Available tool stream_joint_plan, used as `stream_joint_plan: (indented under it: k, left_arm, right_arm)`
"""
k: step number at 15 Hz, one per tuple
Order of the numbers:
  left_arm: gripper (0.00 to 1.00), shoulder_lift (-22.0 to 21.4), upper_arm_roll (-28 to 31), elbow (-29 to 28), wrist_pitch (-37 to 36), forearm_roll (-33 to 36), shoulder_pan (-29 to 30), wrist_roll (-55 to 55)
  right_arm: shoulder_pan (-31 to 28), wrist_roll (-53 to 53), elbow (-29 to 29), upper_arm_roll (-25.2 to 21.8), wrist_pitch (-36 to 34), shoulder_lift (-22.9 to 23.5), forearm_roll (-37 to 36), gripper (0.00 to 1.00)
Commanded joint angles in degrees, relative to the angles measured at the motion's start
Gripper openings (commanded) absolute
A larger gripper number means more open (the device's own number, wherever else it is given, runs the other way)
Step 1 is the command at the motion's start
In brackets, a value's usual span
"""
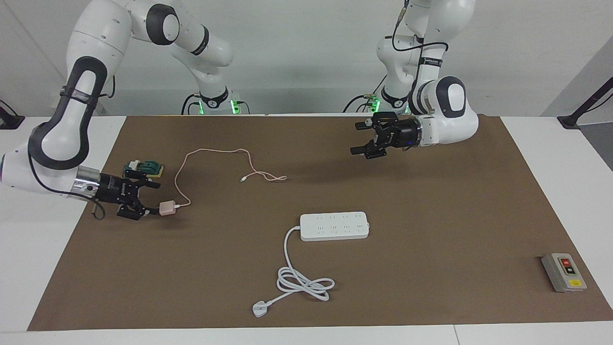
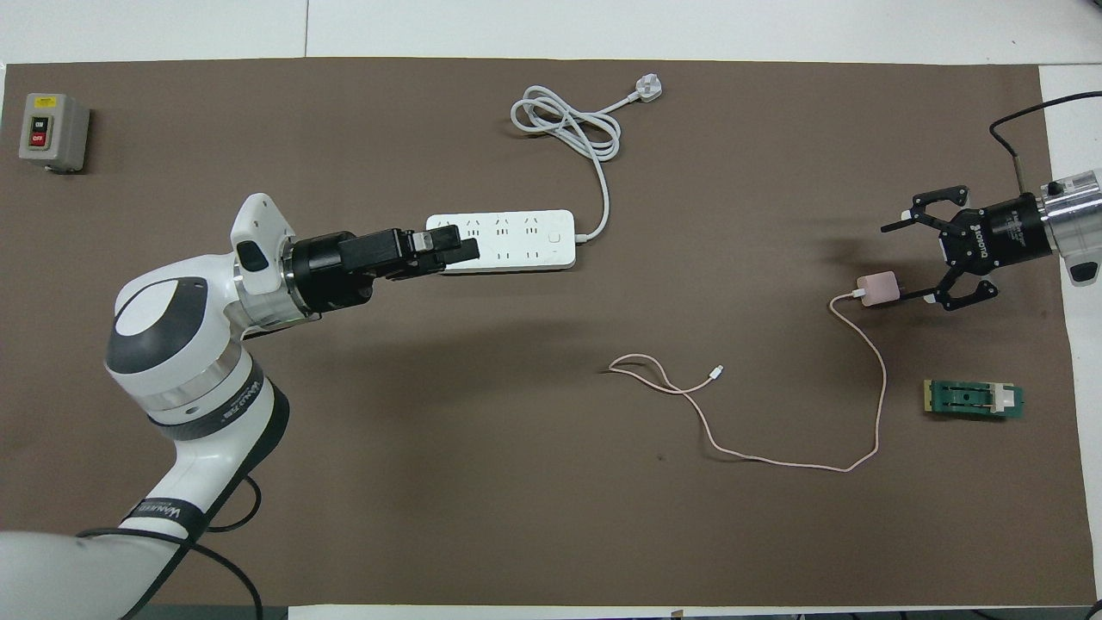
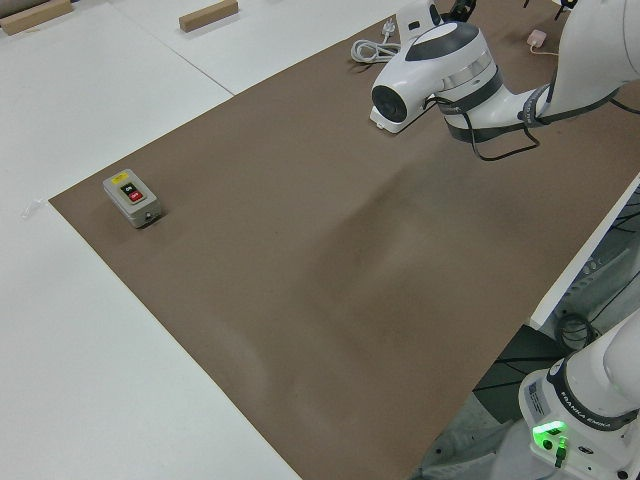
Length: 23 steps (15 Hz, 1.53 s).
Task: Plug charger into power strip
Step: 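Grasp the power strip end with the left gripper while the right gripper lowers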
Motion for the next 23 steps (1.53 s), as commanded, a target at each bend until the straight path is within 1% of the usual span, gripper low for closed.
stream_joint_plan:
  k: [1, 3, 4, 7, 11, 12, 13, 14, 15, 16, 18, 20, 23]
  left_arm:
    - [1.0, 4.6, 0.6, 5.3, 0.1, -1.5, -1.7, 1.4]
    - [1.0, 4.9, 0.6, 5.5, 0.2, -1.3, -1.8, 1.5]
    - [1.0, 4.9, 0.7, 5.1, 0.8, -1.3, -3.0, 1.6]
    - [1.0, 4.5, 0.7, 2.9, 5.1, -1.0, -4.0, 1.3]
    - [1.0, 3.8, 0.6, -0.1, 8.7, -1.0, -5.1, 0.5]
    - [1.0, 3.5, 0.5, -0.7, 9.1, -1.1, -5.8, 0.0]
    - [1.0, 3.3, 0.5, -1.6, 9.2, -1.2, -6.4, -1.0]
    - [1.0, 3.0, 0.4, -1.9, 9.2, -1.3, -6.5, -2.4]
    - [1.0, 2.9, 0.4, -2.2, 9.1, -1.3, -6.5, -3.6]
    - [1.0, 2.9, 0.4, -2.2, 9.2, -1.3, -6.6, -3.7]
    - [1.0, 3.0, 0.4, -2.0, 9.5, -1.8, -7.3, -3.7]
    - [1.0, 3.2, 0.4, -1.5, 10.6, -2.0, -8.5, -3.6]
    - [1.0, 3.4, 0.4, -0.3, 10.3, -3.6, -9.8, -3.2]
  right_arm:
    - [0.1, -2.0, -1.4, 0.0, 1.5, 0.2, 1.1, 1.0]
    - [-0.4, -4.1, -5.3, 0.0, 3.5, -0.2, 1.5, 1.0]
    - [-0.9, -5.1, -7.3, -0.1, 4.6, -0.6, 2.8, 1.0]
    - [-2.9, -6.1, -8.2, 0.0, 3.9, 0.2, 4.0, 1.0]
    - [-4.3, -6.3, -6.4, -0.1, 0.8, 1.9, 4.5, 1.0]
    - [-4.8, -7.7, -6.0, -0.1, 0.3, 2.7, 4.3, 1.0]
    - [-5.1, -10.5, -5.3, -0.1, -1.6, 3.7, 3.9, 1.0]
    - [-5.1, -11.8, -4.3, -0.2, -3.4, 4.8, 3.8, 1.0]
    - [-5.2, -11.9, -4.0, -0.2, -3.7, 4.9, 3.8, 1.0]
    - [-5.2, -11.9, -3.7, -0.3, -3.5, 5.2, 3.7, 1.0]
    - [-5.2, -12.0, -0.8, -0.3, -4.0, 6.5, 3.5, 1.0]
    - [-4.9, -11.9, 0.8, -0.3, -4.0, 7.1, 3.5, 1.0]
    - [-4.8, -12.0, 1.3, -0.3, -3.5, 7.8, 3.5, 1.0]
